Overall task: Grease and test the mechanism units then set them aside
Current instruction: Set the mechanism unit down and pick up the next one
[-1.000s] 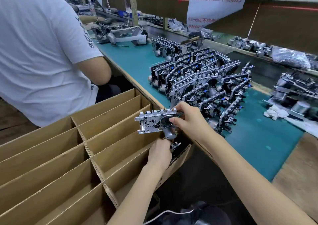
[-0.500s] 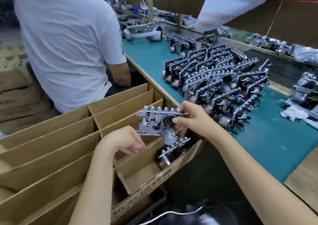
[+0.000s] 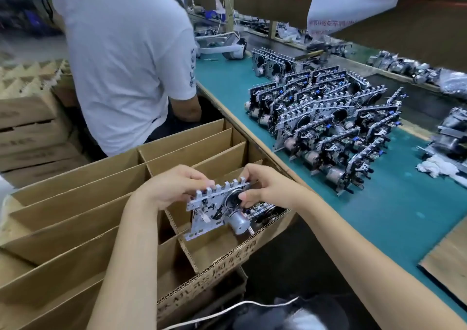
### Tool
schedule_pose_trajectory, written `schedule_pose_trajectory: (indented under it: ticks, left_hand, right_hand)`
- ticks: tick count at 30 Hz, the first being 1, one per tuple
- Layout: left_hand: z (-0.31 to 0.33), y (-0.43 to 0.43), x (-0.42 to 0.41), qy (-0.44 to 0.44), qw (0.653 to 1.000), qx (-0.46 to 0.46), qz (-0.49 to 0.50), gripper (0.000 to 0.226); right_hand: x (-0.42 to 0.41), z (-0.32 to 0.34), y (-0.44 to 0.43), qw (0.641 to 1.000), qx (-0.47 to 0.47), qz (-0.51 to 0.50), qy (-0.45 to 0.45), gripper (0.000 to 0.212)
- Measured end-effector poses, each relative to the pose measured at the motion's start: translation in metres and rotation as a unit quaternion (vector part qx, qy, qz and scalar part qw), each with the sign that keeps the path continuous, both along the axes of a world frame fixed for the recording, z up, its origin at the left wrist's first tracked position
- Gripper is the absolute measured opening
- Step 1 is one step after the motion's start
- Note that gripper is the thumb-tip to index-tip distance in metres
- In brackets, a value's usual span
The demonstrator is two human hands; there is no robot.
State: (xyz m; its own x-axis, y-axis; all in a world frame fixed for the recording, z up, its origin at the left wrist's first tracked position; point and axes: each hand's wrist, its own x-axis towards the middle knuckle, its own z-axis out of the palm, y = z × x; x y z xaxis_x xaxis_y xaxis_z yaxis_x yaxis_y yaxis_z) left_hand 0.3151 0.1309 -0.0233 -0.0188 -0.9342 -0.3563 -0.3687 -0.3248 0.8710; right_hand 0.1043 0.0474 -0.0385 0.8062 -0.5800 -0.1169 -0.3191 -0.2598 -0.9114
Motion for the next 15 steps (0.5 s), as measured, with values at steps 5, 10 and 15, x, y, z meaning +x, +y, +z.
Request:
schedule_pose_trajectory:
  ticks: [5, 10, 15]
  left_hand:
    - [-0.004, 0.005, 0.001, -0.034, 0.997, 0.053, -0.044, 0.025]
    - [-0.005, -0.001, 0.001, -0.092, 0.99, 0.079, -0.073, 0.005]
    - [-0.006, -0.012, -0.012, -0.107, 0.989, 0.079, -0.071, 0.01]
  right_hand:
    - [0.003, -0.01, 0.007, 0.998, 0.008, 0.027, 0.057, 0.02]
    - [0.006, -0.022, 0.009, 0.997, 0.017, 0.024, 0.072, 0.021]
    - [0.002, -0.03, 0.001, 0.994, -0.013, 0.018, 0.105, 0.024]
